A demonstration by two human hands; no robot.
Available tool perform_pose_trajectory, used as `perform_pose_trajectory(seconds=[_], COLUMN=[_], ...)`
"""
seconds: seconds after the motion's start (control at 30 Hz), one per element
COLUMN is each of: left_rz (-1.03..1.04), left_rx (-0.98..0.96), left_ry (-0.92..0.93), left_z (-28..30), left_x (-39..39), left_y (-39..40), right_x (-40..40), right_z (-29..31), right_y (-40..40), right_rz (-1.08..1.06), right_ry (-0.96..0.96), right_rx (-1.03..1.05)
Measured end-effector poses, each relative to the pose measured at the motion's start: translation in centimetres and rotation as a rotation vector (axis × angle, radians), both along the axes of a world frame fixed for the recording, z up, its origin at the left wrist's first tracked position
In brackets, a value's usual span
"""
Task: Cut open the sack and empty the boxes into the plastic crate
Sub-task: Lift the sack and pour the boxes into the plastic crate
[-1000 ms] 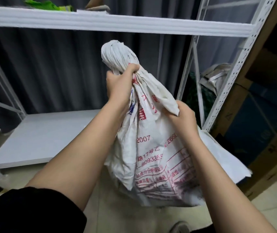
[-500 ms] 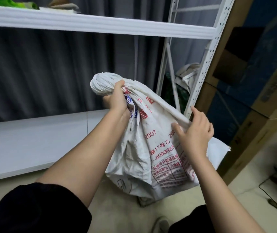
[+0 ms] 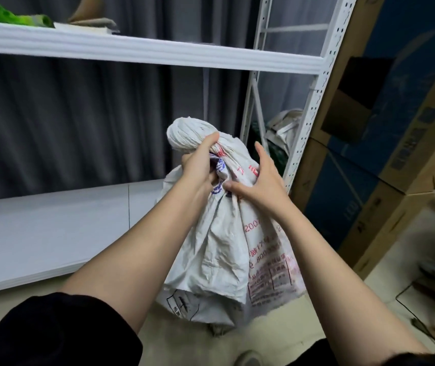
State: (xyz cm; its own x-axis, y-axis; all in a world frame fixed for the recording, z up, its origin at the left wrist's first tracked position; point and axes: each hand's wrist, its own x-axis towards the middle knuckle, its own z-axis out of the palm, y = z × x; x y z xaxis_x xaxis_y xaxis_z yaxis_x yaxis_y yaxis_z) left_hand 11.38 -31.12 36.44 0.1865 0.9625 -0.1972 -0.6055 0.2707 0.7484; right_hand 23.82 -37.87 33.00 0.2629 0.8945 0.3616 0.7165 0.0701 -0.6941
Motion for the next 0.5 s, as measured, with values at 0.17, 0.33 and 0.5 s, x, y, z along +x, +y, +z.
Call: perform_pose_trajectory(seconds=[0.17,0.33,0.5], left_rz=[-0.137,-0.216,-0.498], left_rx=[0.144,0.421,0.596], left_ry=[0.143,0.604,0.878], left_z=[-0.2,-1.8,-3.8], left_x=[-0.6,-1.5,-2.8], left_y=[0.0,0.2,0.5], right_x=[0.6,0.0,0.7], right_z=[-0.4,-0.7,0.4], right_y=[0.4,-0.1,0.0], right_rz=[0.118,0.129,0.119], right_ry=[0.127,0.297,0.226], right_rx=[-0.048,0.076,-0.017])
